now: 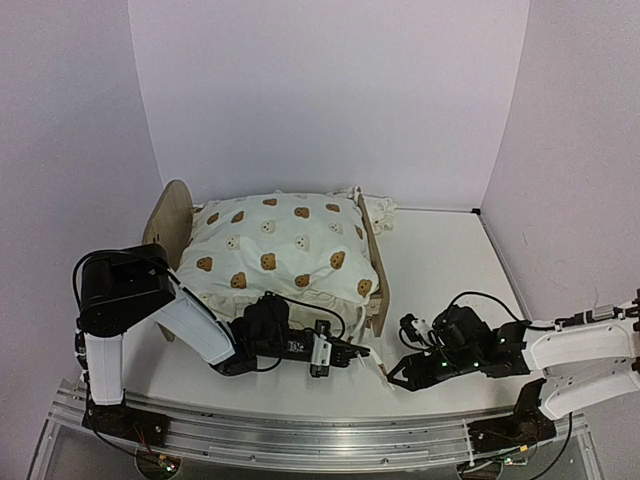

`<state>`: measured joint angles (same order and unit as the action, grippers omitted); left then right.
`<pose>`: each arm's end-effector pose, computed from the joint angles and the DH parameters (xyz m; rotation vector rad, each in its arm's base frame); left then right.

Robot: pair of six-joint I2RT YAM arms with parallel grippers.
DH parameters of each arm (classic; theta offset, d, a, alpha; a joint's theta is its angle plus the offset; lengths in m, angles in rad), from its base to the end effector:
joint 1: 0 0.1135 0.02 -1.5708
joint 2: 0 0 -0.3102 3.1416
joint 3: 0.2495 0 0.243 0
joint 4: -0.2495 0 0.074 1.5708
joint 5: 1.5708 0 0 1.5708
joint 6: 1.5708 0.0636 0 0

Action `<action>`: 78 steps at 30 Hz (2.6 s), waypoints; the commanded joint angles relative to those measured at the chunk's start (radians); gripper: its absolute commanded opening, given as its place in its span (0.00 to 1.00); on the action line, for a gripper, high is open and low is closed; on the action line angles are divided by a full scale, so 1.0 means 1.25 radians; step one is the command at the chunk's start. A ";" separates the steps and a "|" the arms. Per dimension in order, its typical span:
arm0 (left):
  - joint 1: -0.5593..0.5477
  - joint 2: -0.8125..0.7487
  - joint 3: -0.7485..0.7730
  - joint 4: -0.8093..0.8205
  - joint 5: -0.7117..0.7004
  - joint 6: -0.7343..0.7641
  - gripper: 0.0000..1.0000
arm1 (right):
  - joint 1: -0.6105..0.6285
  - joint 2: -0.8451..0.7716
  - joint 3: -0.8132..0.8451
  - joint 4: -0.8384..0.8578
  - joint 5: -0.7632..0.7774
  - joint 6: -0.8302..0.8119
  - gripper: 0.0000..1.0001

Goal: Set up the pet bed

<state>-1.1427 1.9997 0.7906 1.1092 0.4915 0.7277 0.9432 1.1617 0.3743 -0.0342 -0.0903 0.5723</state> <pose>0.1462 -0.3926 0.1836 1.5667 0.6855 -0.7202 0.1121 0.1643 0.1730 -0.5145 2.4969 0.7724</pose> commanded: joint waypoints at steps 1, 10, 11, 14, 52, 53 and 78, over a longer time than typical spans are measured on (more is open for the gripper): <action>0.001 -0.039 0.003 0.026 -0.017 -0.014 0.00 | -0.001 -0.002 -0.020 0.083 -0.035 -0.059 0.47; 0.001 -0.045 0.022 0.016 -0.038 -0.065 0.00 | 0.000 0.133 0.004 0.276 0.048 -0.019 0.31; 0.001 -0.046 0.023 0.014 -0.040 -0.068 0.00 | -0.001 0.147 0.008 0.302 0.038 -0.014 0.31; 0.002 -0.049 0.023 0.013 -0.044 -0.072 0.00 | 0.000 0.188 0.013 0.362 0.030 0.011 0.28; 0.018 -0.079 0.041 -0.002 -0.067 -0.107 0.00 | 0.005 0.079 -0.015 0.287 0.001 0.008 0.46; 0.018 -0.078 0.043 -0.001 -0.066 -0.108 0.00 | 0.005 0.103 -0.013 0.307 0.005 0.010 0.45; 0.036 -0.132 0.061 -0.158 -0.054 -0.359 0.00 | 0.013 0.278 0.030 0.789 0.184 0.117 0.07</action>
<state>-1.1169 1.8782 0.8323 0.9630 0.4153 0.3757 0.9543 1.5490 0.3840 0.8470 0.0995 0.7127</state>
